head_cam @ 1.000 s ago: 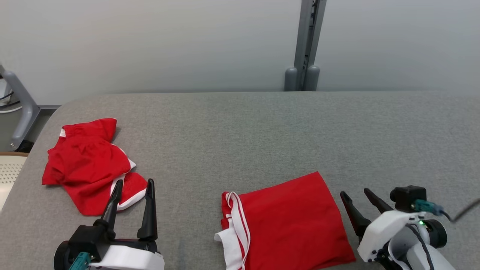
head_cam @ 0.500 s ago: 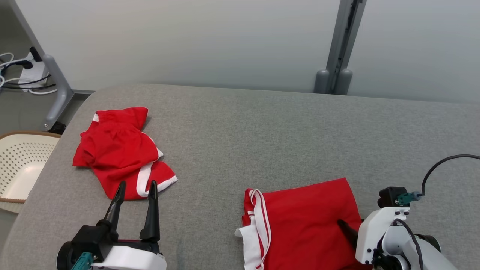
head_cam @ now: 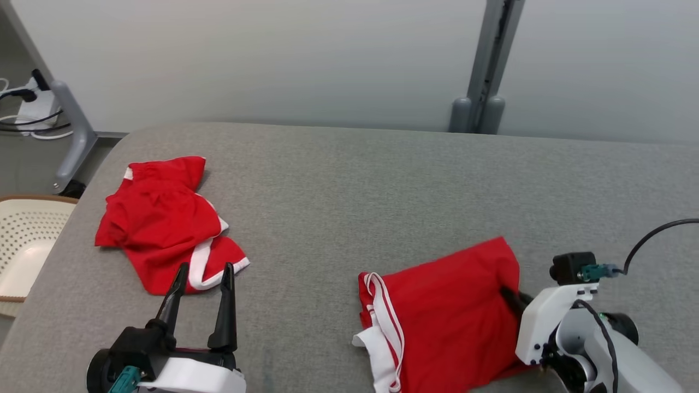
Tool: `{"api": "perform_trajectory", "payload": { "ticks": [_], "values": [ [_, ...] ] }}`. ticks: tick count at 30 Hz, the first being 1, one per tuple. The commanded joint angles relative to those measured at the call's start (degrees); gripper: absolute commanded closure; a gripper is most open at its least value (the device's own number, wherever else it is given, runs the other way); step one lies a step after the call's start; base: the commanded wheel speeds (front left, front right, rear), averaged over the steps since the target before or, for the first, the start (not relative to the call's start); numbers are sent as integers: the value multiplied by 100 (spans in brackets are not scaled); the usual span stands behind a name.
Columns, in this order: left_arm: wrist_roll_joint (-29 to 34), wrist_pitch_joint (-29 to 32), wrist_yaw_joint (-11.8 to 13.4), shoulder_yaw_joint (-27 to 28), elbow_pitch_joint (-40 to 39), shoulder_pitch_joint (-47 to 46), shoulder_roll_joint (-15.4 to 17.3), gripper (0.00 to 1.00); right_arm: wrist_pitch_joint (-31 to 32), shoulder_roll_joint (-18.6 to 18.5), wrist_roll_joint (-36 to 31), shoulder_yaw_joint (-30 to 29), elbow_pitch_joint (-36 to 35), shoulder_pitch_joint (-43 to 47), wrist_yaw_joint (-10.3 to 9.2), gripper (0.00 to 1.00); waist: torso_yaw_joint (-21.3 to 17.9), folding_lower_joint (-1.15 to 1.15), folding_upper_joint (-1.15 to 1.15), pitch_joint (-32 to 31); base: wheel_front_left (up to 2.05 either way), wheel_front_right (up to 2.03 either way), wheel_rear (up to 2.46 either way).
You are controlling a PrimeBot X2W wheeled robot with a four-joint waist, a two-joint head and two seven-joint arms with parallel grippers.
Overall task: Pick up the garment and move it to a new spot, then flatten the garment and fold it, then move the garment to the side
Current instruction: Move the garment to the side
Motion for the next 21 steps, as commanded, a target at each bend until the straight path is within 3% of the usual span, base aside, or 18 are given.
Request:
{"api": "perform_trajectory", "payload": {
  "ticks": [1,7,21],
  "values": [
    [21,2,-22,0,-13,-86,19,0,-76,-62,-39,5,-30,-87,0,100,-74,0,0,7,0,0,0],
    [8,2,-51,-92,-44,-192,19,0,-569,-277,-131,159,-82,-454,0,100,-496,0,0,98,0,0,0],
    [5,2,-44,-473,-21,-579,19,0,-1056,-522,90,267,90,-1108,0,100,-1803,0,0,515,0,0,0]
  ]
}}
